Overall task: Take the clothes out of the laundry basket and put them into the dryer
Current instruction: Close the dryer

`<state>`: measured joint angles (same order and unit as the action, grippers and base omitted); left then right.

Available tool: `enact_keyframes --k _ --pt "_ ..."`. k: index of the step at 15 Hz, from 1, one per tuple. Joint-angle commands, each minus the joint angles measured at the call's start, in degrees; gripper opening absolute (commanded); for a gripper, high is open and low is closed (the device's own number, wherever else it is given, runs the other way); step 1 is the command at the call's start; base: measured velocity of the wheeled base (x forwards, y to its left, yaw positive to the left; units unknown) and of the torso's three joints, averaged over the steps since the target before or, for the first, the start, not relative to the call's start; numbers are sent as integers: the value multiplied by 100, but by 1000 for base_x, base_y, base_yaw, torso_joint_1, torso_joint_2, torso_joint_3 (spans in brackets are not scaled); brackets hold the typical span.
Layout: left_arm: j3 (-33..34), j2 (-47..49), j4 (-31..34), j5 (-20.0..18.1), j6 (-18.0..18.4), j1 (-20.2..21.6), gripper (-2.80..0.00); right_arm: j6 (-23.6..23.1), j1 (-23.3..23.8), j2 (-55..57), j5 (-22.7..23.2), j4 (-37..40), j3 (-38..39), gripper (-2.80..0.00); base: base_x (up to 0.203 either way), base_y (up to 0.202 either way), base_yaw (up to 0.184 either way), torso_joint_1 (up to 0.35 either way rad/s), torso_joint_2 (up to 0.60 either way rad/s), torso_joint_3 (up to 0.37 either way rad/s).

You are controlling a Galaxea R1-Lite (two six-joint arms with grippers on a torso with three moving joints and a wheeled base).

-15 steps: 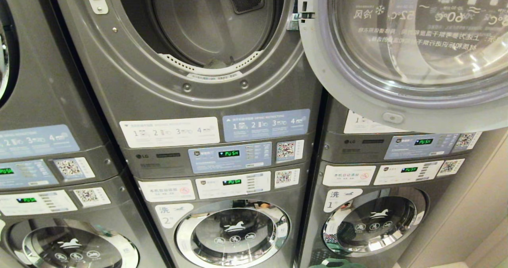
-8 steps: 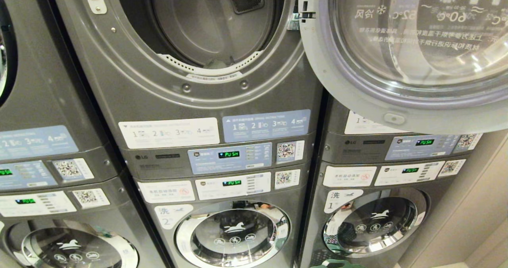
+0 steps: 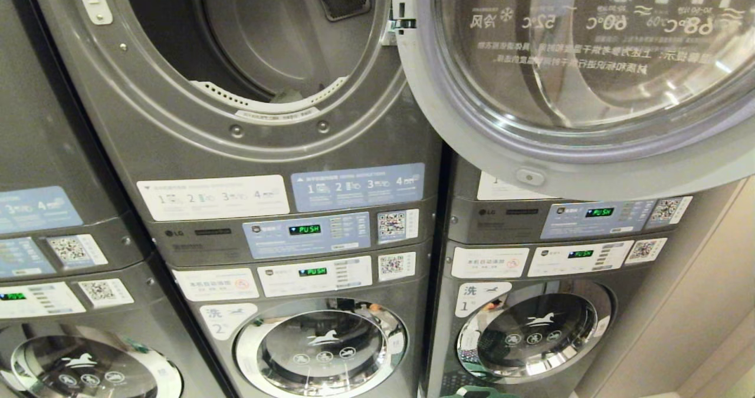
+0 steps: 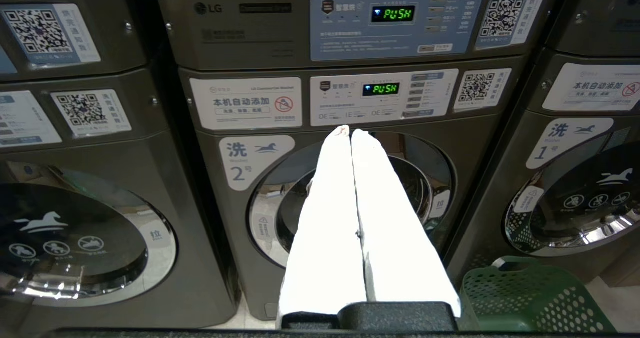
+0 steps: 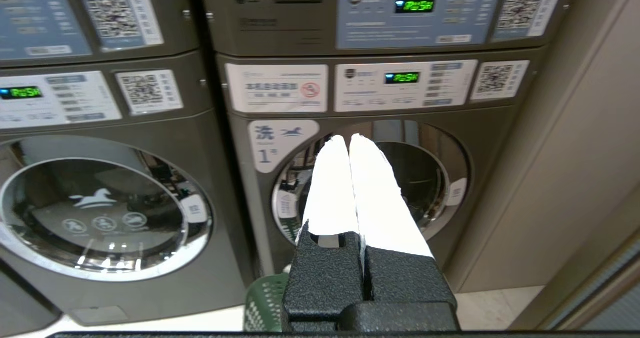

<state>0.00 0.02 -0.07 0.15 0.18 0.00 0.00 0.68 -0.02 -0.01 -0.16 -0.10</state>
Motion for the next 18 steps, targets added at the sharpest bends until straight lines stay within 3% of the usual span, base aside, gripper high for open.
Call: enact_keyframes --k 1,10,13,18 --pt "0 -2 -1 3 -1 0 -280 -9 2 2 -6 7 1 -280 0 -197 1 3 3 2" --pt "0 -2 -1 3 -1 0 -280 -136 -16 2 37 121 -58 -280 0 -195 0 2 2 1" --pt "0 -2 -1 3 -1 0 -280 -186 -16 486 352 123 -806 -280 0 -175 2 1 2 2" --pt "0 -2 -1 3 -1 0 -280 401 -27 3527 526 -503 -2917 -280 0 -15 1 0 0 0"
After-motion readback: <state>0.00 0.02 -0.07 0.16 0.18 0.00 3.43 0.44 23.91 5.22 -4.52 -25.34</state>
